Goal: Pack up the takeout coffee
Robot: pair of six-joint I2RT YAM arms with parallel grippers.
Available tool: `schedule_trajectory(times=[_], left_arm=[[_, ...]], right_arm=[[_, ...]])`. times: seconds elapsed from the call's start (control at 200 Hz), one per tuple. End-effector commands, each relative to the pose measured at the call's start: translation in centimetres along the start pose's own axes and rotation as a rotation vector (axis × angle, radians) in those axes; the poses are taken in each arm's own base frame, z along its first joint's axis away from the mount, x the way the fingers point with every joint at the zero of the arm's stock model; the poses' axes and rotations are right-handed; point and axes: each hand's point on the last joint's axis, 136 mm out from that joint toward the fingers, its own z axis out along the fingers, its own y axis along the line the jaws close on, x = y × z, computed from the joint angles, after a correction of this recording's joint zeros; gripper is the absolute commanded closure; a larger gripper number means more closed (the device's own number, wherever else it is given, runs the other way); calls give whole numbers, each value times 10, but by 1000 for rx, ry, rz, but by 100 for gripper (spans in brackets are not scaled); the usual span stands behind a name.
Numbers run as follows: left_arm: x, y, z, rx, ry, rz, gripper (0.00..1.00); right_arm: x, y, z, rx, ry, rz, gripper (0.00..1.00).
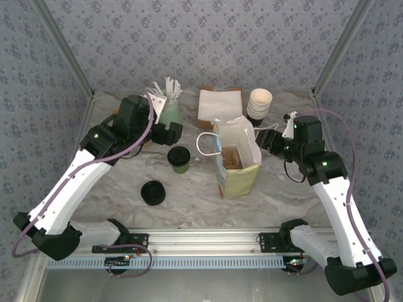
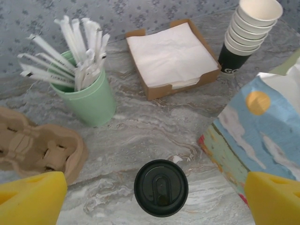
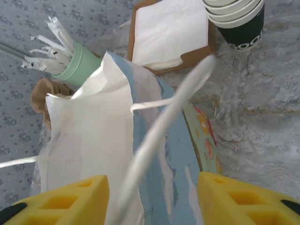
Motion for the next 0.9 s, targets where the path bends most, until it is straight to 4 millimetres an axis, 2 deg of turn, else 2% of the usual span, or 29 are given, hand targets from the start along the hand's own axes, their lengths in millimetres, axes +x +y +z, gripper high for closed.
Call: schedule_trajectory(times=[0.0,0.145,0.305,0.5,0.705,0.895], left_arm=[[-3,10,-5,-7,-44,-86,3],[16,23,2,-21,-9,-132,3],[38,31,15,-39,31,-179,3],[75,34,44,-61,117,-252,4],[111,38,63,-106,241,-301,1],[121,33,73,-103,303,-315,1]], right_arm=[[-17,6,-19,29,-58,-35,42],[-27,14,-32,24,-82,-71,39],[-27,17,-30,17,-48,-110,39],[-16,31,-11,-71,42,-121,39],[2,33,11,-82,143,-142,40],[16,34,26,-61,195,-174,40]])
